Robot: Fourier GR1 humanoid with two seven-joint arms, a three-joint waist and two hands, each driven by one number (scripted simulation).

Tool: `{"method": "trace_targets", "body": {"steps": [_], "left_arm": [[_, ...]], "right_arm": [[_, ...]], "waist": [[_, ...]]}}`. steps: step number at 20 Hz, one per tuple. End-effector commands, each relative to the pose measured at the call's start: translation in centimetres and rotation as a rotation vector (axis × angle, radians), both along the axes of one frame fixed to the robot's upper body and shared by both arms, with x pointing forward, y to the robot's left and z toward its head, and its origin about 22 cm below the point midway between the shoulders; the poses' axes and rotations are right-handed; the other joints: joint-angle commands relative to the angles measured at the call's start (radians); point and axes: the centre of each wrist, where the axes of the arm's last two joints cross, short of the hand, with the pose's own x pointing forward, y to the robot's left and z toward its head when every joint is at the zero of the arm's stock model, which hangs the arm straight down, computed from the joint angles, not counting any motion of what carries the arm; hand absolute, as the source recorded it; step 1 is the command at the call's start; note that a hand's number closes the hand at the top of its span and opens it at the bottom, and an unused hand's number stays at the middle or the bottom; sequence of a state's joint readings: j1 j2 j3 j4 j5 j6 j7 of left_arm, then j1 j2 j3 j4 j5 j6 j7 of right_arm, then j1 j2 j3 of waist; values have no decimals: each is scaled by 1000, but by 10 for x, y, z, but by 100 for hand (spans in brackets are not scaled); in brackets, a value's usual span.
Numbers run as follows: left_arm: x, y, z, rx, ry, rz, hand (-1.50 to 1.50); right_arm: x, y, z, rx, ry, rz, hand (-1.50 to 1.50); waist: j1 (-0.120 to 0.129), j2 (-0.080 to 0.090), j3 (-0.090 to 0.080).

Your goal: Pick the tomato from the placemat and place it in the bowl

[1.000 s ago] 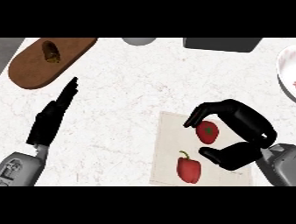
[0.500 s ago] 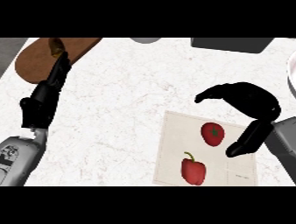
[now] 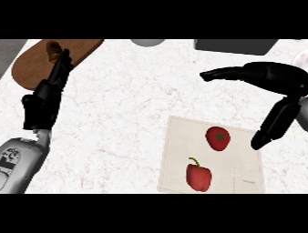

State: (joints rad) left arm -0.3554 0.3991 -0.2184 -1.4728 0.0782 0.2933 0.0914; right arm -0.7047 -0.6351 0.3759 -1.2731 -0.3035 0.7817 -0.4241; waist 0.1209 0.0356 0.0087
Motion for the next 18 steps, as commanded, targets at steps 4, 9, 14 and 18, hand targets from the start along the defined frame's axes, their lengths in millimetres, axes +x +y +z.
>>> {"method": "trace_targets", "body": {"steps": [4,9,14,18], "left_arm": [[0,4,2,6,7,9,0],[3,5,6,4,5,43,0],[-6,3,4,1,9,47,0],[-11,14,8,8,11,63,0]], "right_arm": [[5,31,24,-219,-155,262,-150],[-3,45,12,-306,-196,391,-150],[-16,61,-25,-397,-256,496,-150],[-10,57,-42,-468,-339,522,-150]], "waist": [[-2,-1,-3],[-27,-6,-4],[-38,-15,-5],[-49,-20,-6]]}}
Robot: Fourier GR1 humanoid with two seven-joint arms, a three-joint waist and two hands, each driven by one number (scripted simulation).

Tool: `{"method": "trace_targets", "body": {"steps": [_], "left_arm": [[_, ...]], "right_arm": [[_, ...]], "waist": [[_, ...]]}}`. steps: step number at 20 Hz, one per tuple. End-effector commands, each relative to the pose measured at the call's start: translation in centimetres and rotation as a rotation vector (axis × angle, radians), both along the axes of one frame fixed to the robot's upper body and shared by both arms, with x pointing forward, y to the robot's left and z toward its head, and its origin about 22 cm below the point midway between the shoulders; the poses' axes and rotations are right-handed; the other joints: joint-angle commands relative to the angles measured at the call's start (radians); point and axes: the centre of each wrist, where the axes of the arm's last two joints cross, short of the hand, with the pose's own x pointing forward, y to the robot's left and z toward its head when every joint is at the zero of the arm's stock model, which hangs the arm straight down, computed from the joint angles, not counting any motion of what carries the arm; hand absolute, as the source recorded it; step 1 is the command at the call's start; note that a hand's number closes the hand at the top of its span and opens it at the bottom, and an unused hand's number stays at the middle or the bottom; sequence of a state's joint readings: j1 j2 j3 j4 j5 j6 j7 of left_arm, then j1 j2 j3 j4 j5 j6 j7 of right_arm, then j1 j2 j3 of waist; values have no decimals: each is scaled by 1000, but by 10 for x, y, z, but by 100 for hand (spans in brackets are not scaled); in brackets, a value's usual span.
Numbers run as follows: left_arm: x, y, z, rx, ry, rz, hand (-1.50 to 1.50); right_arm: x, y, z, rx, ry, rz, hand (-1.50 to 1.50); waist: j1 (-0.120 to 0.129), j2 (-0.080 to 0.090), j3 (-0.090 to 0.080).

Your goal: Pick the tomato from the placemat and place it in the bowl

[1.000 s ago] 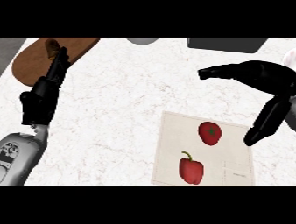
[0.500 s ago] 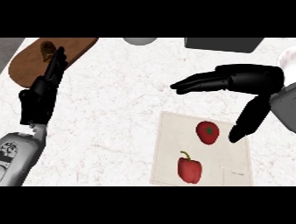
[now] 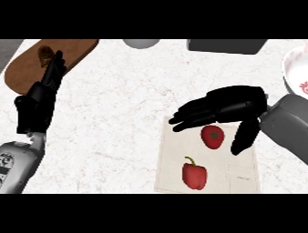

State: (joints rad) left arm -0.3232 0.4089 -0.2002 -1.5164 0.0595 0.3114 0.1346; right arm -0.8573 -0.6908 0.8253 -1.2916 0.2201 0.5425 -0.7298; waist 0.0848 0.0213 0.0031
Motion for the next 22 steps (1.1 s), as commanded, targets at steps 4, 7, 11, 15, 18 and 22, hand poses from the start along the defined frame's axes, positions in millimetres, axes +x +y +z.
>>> {"method": "trace_targets", "body": {"steps": [4,7,11,15,18,22], "left_arm": [[-4,-9,-7,10,8,9,0],[-6,13,-17,16,13,42,0],[-4,8,13,-1,-1,40,0],[-19,5,0,6,5,46,0],[-20,11,-26,-2,21,56,0],[-11,12,0,11,22,57,0]], "right_arm": [[12,8,-46,-197,-10,206,-150],[18,-2,-69,-220,-33,196,-150],[30,-5,-82,-201,-16,193,-150],[42,5,-85,-212,-14,184,-150],[36,23,-99,-232,-11,228,-150],[38,28,-116,-220,-3,233,-150]], "waist": [[-22,-2,-2],[-39,-5,-3],[-41,-10,-2],[-40,-12,-2],[-55,-13,-3],[-51,-13,-2]]}}
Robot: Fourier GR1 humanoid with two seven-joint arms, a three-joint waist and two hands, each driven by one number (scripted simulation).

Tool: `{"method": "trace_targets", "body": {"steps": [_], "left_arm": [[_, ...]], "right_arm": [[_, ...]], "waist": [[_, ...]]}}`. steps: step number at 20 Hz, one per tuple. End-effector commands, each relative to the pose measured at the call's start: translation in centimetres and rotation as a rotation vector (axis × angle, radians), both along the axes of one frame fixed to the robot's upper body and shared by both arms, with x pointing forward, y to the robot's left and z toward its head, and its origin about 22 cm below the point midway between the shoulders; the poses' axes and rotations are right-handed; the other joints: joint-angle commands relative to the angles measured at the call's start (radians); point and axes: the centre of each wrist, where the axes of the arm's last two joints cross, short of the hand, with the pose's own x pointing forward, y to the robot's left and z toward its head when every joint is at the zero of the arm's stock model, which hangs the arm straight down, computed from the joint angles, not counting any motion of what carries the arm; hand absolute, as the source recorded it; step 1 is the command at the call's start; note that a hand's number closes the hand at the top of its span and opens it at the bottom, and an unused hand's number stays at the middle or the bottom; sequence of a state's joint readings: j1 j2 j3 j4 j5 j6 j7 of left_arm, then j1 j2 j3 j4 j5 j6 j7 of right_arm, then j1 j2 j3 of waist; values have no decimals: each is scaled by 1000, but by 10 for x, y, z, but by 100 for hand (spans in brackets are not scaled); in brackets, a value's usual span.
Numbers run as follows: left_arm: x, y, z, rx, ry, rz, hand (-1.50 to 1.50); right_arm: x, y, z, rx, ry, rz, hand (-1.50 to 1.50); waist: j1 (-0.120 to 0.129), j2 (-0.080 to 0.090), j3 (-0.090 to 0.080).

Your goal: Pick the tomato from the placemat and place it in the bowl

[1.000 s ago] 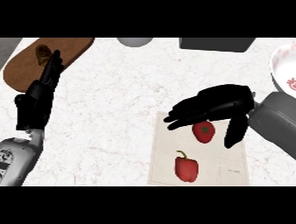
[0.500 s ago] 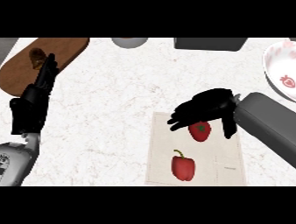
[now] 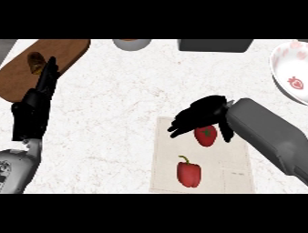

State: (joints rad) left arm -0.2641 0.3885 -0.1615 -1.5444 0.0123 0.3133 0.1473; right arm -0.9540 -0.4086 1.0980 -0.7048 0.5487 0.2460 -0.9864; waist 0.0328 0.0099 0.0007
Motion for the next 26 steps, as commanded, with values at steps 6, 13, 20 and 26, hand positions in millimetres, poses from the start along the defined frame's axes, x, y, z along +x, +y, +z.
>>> {"method": "trace_targets", "body": {"steps": [6,13,20,26], "left_arm": [[-9,12,-6,-3,-12,1,0],[-7,14,8,2,-7,1,0],[-7,15,5,12,7,19,0],[-10,21,-1,0,22,52,0]], "right_arm": [[1,2,-23,60,48,188,150],[1,8,-27,126,84,183,150],[-4,-1,-25,203,101,222,150],[20,-55,-29,136,-20,-961,150]], "waist": [[0,-1,0],[-8,-4,0],[-22,-8,0],[-78,-17,-3]]}}
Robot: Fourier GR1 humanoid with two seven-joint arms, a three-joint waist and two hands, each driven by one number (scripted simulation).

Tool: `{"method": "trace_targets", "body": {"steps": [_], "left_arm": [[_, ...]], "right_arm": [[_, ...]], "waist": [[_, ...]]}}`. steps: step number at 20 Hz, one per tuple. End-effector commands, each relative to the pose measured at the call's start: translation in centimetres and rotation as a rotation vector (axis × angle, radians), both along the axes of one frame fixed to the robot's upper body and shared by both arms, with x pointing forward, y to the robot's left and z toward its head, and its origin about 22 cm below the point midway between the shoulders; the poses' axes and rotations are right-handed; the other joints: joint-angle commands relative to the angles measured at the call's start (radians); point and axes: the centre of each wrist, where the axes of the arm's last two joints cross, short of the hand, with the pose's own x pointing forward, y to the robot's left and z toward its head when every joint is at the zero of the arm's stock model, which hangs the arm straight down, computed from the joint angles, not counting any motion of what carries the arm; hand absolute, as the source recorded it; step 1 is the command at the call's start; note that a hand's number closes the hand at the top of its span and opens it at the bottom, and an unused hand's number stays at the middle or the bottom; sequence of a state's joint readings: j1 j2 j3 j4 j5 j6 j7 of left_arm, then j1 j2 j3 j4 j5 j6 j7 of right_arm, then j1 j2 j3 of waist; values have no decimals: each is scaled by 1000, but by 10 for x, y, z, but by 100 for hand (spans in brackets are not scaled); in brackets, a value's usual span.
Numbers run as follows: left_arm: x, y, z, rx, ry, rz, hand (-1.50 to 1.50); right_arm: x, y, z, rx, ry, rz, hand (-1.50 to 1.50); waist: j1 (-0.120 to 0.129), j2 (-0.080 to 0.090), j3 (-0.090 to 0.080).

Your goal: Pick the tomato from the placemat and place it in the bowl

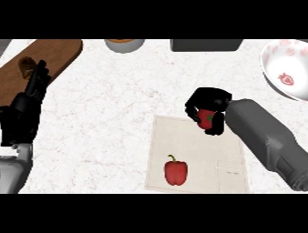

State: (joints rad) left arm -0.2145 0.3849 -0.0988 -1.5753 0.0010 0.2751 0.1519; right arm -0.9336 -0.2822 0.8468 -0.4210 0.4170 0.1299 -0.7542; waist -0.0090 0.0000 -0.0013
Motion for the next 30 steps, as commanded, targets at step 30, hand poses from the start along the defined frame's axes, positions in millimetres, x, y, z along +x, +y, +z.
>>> {"method": "trace_targets", "body": {"steps": [30], "left_arm": [[0,11,8,-7,10,23,0]], "right_arm": [[58,-23,117,551,-596,-1862,150]], "waist": [[-13,-10,1]]}}
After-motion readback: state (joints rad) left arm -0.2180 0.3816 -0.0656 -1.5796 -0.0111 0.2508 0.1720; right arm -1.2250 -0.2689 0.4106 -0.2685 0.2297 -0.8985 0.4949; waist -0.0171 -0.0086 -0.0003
